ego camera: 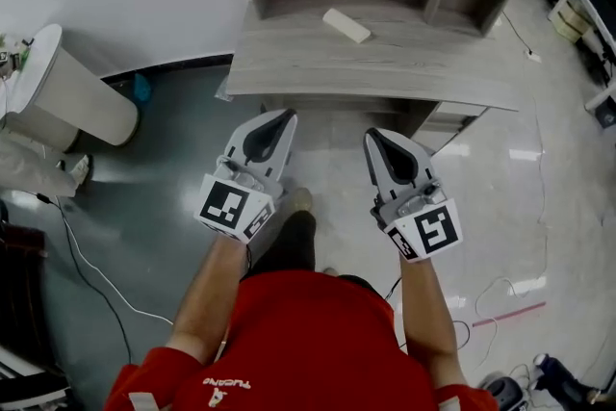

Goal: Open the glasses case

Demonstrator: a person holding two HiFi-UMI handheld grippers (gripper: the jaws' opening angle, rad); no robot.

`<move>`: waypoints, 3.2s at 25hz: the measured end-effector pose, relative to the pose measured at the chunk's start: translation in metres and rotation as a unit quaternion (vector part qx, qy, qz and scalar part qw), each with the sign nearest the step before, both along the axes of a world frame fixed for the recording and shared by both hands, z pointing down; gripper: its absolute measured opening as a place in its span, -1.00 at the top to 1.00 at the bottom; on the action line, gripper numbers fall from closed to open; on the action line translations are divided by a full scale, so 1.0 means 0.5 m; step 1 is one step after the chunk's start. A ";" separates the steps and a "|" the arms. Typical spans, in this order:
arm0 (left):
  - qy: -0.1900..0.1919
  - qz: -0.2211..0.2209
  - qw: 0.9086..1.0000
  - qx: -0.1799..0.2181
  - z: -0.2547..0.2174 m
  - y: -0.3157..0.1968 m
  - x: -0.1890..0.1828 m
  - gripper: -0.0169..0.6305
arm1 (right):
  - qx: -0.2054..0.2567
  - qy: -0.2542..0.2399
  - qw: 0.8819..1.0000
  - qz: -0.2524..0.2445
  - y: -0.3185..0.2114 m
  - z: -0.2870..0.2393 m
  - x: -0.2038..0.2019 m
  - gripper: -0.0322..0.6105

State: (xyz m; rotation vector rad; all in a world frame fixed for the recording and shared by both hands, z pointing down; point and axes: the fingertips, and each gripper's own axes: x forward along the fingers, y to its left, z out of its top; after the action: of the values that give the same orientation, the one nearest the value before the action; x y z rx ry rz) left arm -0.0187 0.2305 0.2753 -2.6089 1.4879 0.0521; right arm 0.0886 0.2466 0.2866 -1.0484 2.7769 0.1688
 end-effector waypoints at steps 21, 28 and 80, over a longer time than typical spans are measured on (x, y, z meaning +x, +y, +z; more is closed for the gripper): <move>-0.021 0.079 0.995 -0.052 0.145 -0.640 -0.142 0.92 | -0.047 0.081 0.991 0.094 -0.605 0.089 -0.132 0.89; -0.026 0.081 0.994 -0.062 0.198 -0.751 -0.139 0.91 | -0.067 0.118 0.986 0.100 -0.704 0.150 -0.141 0.89; -0.216 0.149 0.888 -0.378 0.649 -1.019 -0.052 0.46 | -0.259 0.385 0.885 0.034 -0.955 0.605 -0.096 -0.03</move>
State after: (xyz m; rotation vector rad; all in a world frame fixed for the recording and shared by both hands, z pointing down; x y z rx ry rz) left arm -0.0448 -0.2790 0.5999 -3.0665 1.0578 -1.2245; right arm 0.0406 -0.2307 0.5890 -1.4479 3.6307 -0.2224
